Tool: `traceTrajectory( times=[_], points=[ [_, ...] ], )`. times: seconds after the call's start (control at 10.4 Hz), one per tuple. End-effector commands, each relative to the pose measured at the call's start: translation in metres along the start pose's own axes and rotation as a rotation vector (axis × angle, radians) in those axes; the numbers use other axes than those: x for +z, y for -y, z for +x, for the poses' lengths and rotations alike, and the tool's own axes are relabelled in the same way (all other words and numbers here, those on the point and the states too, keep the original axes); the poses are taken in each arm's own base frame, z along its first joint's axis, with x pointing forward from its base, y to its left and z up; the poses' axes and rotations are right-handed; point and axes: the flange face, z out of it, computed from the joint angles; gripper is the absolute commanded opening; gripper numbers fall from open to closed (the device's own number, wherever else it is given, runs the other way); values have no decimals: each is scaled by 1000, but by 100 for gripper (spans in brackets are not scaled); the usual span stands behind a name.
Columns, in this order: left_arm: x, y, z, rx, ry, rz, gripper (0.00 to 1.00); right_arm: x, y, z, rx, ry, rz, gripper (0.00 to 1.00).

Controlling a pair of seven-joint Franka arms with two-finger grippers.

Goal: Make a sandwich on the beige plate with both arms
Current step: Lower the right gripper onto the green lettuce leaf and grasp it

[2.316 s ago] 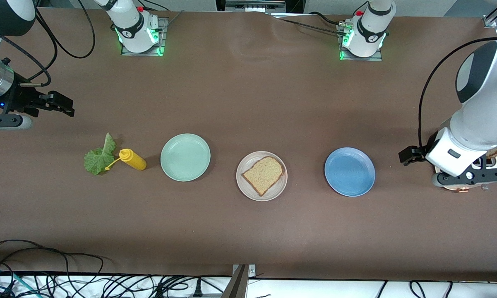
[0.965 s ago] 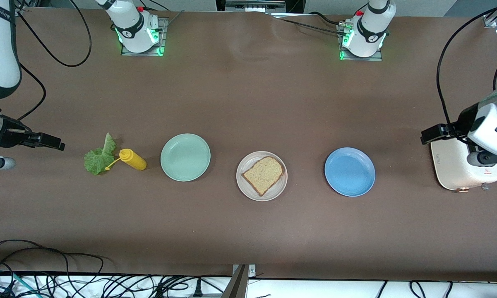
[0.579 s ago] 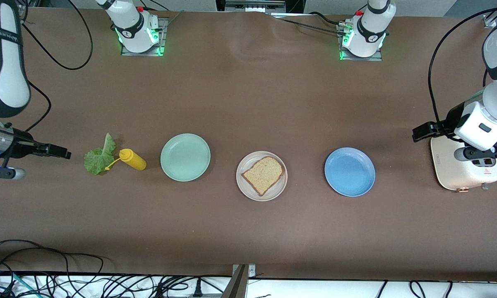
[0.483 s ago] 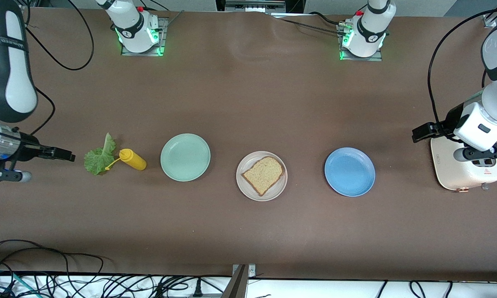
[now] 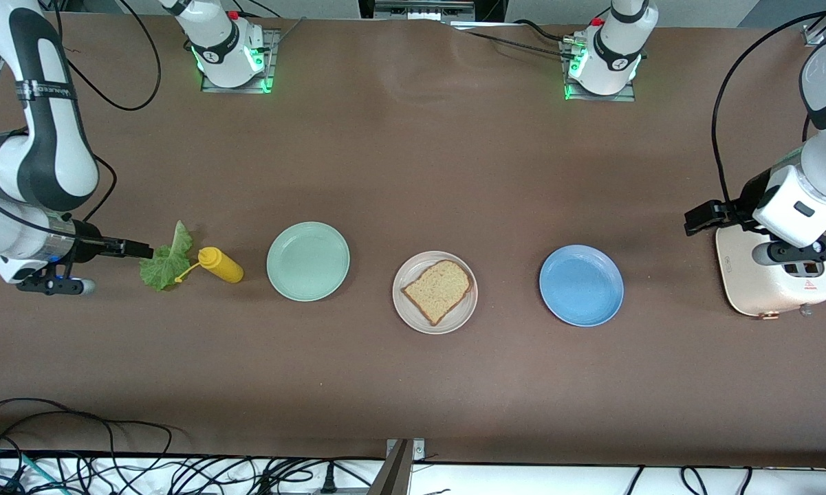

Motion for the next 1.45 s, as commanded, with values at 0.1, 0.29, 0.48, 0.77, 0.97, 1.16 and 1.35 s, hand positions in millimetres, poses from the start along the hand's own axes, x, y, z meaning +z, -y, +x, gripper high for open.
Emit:
traceTrajectory(
  times=[0.1,0.29,0.48,0.77,0.97,1.16,1.35],
  points=[
    [-19,-5,3,60,-48,-15,100,56,-12,-21,-58,-108,-17,100],
    [-19,-4,3,60,-49,-13,100,71,-13,-18,-57,-111,-19,100],
    [-20,-4,3,60,-50,-13,100,84,-14,-20,-66,-106,-23,100],
    [-21,-6,3,66,-54,-1,100,122,-19,-25,-114,-128,-36,100],
    [-20,-13,3,77,-55,2,100,140,-23,-25,-108,-105,-34,100],
    [-21,-19,2,94,-58,33,100,140,-23,-25,-138,-95,-34,74],
    [-22,-19,3,96,-67,40,100,137,-22,-26,-153,-93,-31,14]
  ],
)
